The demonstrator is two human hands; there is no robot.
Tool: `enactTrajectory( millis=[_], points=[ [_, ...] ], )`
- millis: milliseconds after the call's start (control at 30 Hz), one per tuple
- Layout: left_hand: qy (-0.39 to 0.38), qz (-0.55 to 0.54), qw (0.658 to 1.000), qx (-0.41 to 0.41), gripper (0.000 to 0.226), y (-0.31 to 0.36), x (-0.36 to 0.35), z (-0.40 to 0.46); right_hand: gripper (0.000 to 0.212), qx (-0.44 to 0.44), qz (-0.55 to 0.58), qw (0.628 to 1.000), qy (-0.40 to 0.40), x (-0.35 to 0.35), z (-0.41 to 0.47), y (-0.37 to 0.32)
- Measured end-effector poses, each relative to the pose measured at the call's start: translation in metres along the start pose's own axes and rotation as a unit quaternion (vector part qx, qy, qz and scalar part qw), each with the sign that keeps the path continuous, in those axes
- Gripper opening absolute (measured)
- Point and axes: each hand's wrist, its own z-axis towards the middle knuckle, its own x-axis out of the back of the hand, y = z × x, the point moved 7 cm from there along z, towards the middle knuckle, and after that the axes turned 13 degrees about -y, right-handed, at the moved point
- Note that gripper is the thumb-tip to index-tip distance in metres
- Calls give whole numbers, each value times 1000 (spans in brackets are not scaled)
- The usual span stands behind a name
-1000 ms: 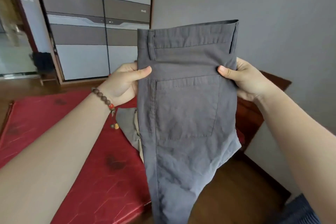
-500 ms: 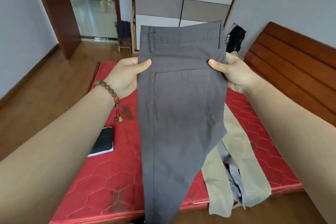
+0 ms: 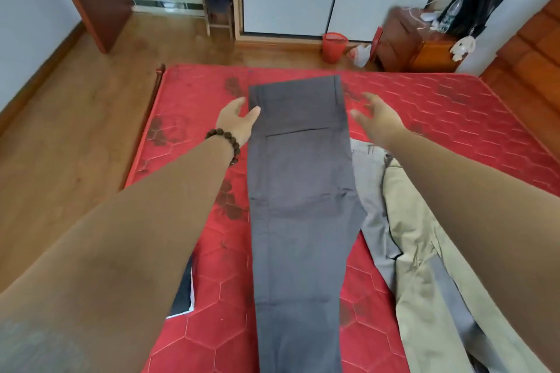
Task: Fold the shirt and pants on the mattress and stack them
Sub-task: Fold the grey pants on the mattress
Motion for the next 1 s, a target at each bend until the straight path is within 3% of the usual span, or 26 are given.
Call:
enactTrajectory(
  millis=[133,333,400,467,567,733,900,1000],
  points=[
    [-6,90,993,75,51,-111,-33,31,55,-49,-99,992,-63,-72,28,93],
    [-87,199,974,69,45,-239,-116,13,48,-22,-215,968,-129,-203,28,197],
    [-119,318,940,27,47,-274,-153,6,50,12,-278,951,-136,-257,27,219],
    [-167,435,885,3,53,-312,-192,-3,53,51,-312,936,-152,-311,28,234],
    [-226,522,822,-9,66,-363,-234,-9,64,44,-384,903,-187,-369,32,267],
    [-136,538,832,-22,74,-377,-225,50,64,-25,-415,907,-72,-353,84,296],
    [-82,533,841,33,71,-366,-204,155,63,35,-424,902,-74,-357,189,259],
    [-46,534,843,32,69,-376,-202,172,64,7,-386,921,-48,-360,227,268]
  ],
)
